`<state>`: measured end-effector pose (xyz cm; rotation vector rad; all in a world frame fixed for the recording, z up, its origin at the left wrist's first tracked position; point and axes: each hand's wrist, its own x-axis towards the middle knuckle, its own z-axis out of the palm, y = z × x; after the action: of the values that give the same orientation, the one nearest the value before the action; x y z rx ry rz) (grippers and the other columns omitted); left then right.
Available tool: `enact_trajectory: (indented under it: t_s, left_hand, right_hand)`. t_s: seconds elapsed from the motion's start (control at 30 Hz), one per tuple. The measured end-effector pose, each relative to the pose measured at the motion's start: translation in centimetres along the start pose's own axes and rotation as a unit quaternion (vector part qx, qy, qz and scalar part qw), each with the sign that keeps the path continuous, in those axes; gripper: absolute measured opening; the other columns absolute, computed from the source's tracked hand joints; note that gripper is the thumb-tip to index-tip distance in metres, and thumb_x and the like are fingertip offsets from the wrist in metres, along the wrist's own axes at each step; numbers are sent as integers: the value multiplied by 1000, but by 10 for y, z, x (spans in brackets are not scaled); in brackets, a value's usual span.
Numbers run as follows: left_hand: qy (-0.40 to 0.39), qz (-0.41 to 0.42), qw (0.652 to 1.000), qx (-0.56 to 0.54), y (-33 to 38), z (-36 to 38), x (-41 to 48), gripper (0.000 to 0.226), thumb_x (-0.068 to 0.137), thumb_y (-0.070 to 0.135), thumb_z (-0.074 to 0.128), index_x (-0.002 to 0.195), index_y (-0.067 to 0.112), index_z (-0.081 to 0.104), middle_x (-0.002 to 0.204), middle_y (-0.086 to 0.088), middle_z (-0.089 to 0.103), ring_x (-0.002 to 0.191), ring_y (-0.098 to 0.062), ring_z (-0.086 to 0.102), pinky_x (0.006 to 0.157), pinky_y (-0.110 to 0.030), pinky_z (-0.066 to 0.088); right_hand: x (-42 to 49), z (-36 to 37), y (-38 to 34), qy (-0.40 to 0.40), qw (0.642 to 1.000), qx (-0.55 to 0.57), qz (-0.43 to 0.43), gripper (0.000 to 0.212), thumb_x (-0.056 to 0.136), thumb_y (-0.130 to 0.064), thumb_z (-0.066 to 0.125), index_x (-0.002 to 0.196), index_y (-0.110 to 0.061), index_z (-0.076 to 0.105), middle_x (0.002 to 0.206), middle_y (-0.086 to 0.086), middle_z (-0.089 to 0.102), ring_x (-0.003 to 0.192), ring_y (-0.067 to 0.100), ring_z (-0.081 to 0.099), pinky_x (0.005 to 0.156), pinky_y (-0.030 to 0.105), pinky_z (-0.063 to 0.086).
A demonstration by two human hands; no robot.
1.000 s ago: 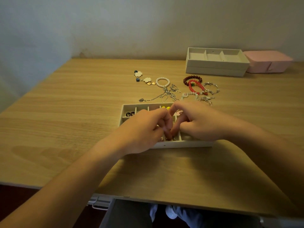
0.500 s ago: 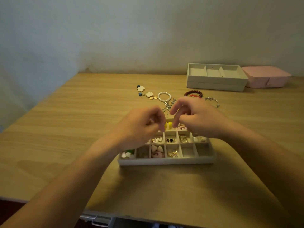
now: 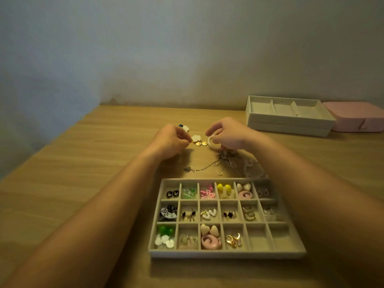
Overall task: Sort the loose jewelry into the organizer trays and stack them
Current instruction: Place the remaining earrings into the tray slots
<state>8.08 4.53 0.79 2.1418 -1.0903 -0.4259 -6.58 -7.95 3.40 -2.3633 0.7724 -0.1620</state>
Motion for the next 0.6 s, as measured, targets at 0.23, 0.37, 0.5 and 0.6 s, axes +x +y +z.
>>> enact_trajectory:
  t_s: [0.23, 0.37, 0.5, 0.6]
  left_hand:
    - [120, -11, 992, 27, -16, 19, 10, 16, 87, 27, 58, 94, 31, 72, 94, 6, 72, 88, -19, 68, 84, -39, 57]
    - [152, 17, 988, 11, -10, 17, 4, 14, 86, 29, 58, 92, 32, 71, 93, 8, 72, 90, -17, 66, 84, -38, 56]
    - [161, 37, 986, -14, -7, 16, -1, 12, 88, 26, 62, 91, 31, 72, 92, 10, 71, 90, -13, 65, 85, -36, 55]
    - [139, 84, 985, -51, 1, 11, -9, 11, 92, 23, 65, 98, 28, 73, 93, 13, 69, 86, -5, 63, 82, -31, 54]
  right_hand:
    - [37, 21, -2, 39, 992, -117, -10, 17, 95, -20, 68, 111, -21, 72, 103, -5, 67, 97, 14, 62, 83, 29, 52]
    - [41, 22, 0, 59, 989, -136, -12, 5, 91, -20, 74, 91, -25, 75, 94, -5, 69, 92, 14, 62, 76, 28, 48]
    - [35, 15, 2, 52, 988, -144, -32, 4, 91, -24, 74, 89, -27, 76, 89, -8, 70, 91, 12, 63, 80, 32, 53]
    - [16, 5, 2, 50, 998, -11, -37, 6, 94, -27, 71, 95, -23, 76, 90, -6, 71, 86, 11, 65, 69, 25, 50]
